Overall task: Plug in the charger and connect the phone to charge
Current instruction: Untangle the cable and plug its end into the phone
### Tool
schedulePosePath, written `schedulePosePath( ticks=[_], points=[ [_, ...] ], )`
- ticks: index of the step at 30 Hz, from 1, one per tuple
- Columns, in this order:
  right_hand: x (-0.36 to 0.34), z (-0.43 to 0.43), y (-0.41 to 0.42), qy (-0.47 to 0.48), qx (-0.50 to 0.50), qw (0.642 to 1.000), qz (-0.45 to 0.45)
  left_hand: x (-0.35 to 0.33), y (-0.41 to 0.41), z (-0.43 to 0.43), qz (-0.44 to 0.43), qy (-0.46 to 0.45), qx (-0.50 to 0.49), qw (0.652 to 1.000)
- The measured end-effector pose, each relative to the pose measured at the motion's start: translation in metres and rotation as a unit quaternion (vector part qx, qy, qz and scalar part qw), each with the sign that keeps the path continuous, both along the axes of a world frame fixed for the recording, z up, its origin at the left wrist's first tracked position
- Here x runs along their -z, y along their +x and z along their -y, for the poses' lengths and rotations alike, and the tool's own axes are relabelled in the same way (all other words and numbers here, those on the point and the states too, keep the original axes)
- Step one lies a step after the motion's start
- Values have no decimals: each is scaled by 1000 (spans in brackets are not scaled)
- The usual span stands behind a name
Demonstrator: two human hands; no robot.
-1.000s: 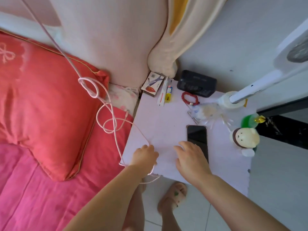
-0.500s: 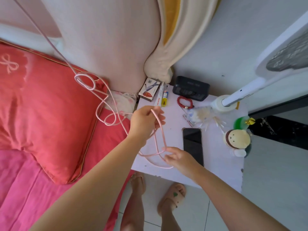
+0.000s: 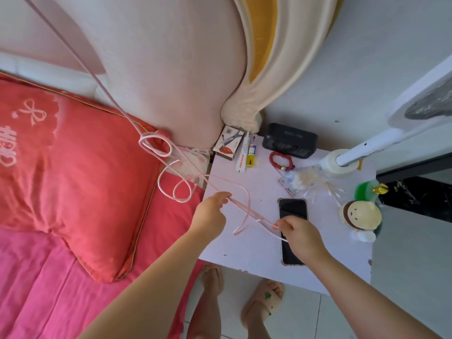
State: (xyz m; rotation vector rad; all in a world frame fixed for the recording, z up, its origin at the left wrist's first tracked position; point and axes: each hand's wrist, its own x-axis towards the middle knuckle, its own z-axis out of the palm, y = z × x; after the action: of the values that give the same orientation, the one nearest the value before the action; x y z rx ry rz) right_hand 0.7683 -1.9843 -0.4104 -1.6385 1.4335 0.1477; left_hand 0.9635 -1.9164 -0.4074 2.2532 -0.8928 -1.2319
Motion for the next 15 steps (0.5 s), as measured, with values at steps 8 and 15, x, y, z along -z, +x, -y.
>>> schedulePosePath(
  ticks=[8, 15],
  points=[
    [16, -8, 3, 11, 11, 999, -31, 20, 33, -20, 74, 68, -149, 984],
    [18, -3, 13, 15, 10, 999, -28, 14, 53, -9, -49, 47, -426, 902]
  ],
)
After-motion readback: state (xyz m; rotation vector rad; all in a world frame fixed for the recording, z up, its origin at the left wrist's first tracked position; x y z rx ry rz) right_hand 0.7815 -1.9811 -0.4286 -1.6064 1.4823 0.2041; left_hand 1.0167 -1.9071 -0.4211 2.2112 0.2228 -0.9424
